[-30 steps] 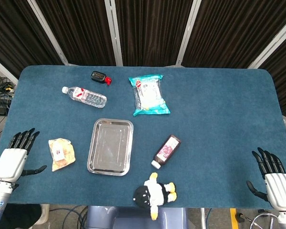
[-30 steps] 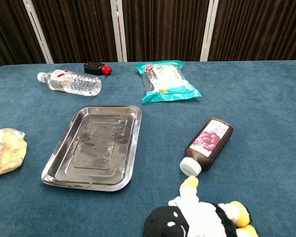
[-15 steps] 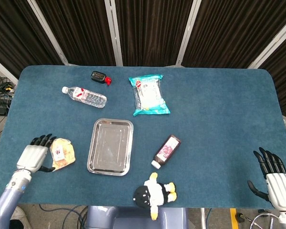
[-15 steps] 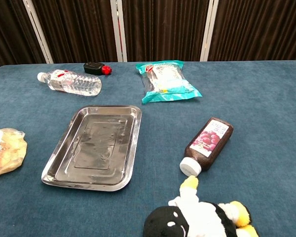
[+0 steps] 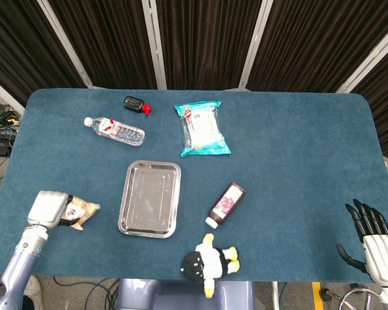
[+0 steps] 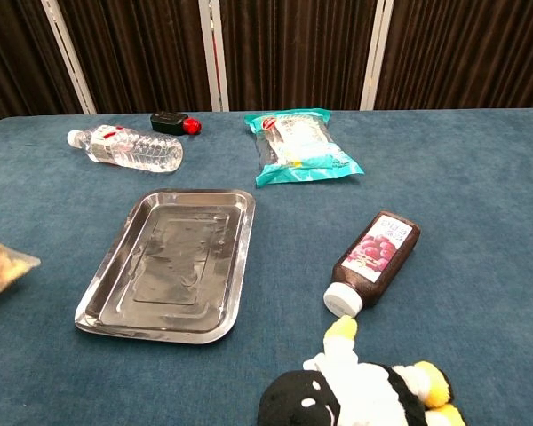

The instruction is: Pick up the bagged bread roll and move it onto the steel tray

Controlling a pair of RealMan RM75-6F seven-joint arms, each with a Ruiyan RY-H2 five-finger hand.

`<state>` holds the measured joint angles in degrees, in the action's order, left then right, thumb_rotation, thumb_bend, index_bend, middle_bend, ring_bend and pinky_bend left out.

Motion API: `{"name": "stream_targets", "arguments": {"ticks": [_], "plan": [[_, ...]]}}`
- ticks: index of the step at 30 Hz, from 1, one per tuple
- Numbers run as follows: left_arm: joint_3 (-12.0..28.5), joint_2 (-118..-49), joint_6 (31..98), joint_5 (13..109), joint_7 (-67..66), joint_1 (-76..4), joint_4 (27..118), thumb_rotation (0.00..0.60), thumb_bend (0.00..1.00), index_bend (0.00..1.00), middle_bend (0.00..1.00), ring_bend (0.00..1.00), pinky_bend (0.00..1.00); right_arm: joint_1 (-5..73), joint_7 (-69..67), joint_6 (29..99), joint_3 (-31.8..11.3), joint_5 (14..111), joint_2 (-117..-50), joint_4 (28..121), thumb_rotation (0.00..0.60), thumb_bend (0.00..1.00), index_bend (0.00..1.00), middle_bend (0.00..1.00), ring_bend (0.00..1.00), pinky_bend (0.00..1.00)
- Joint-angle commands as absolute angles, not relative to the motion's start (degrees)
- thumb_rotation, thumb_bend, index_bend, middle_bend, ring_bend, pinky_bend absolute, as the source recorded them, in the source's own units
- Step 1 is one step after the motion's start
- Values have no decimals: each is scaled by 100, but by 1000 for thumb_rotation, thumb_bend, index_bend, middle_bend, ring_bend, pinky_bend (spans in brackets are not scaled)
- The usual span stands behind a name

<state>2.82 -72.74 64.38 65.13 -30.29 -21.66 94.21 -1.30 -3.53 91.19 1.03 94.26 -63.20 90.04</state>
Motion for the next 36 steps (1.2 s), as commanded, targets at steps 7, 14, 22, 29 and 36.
{"name": "stream_targets", "arguments": {"ticks": [7, 14, 22, 29, 36], "plan": [[730, -6631, 6955, 7174, -2250, -2222, 10543, 600, 362, 684, 704, 653, 732, -112, -309, 9088, 104, 9438, -6336, 9020, 600, 303, 0, 0, 0, 76], [947, -7128, 6807, 7175, -2841, -2709, 10886, 600, 310, 516, 552, 528, 637, -100, -319, 9080, 103, 9450, -6329, 9034, 600, 303, 0, 0, 0, 76], [889, -7955, 6639, 6621, -3796, -3132, 10795, 600, 183, 113, 84, 105, 258, -105, -450, 9119, 75, 9422, -6290, 9013, 600, 304, 0, 0, 0, 76], [660, -7702, 6952, 6797, -3743, -2943, 11016, 600, 169, 58, 20, 69, 223, -127, -510, 9148, 72, 9401, -6272, 8991, 600, 303, 0, 0, 0, 76], [115, -6896, 7794, 7696, -2741, -2138, 10837, 600, 118, 2, 0, 10, 141, -127, -431, 9110, 84, 9388, -6284, 9016, 600, 303, 0, 0, 0, 76]]}}
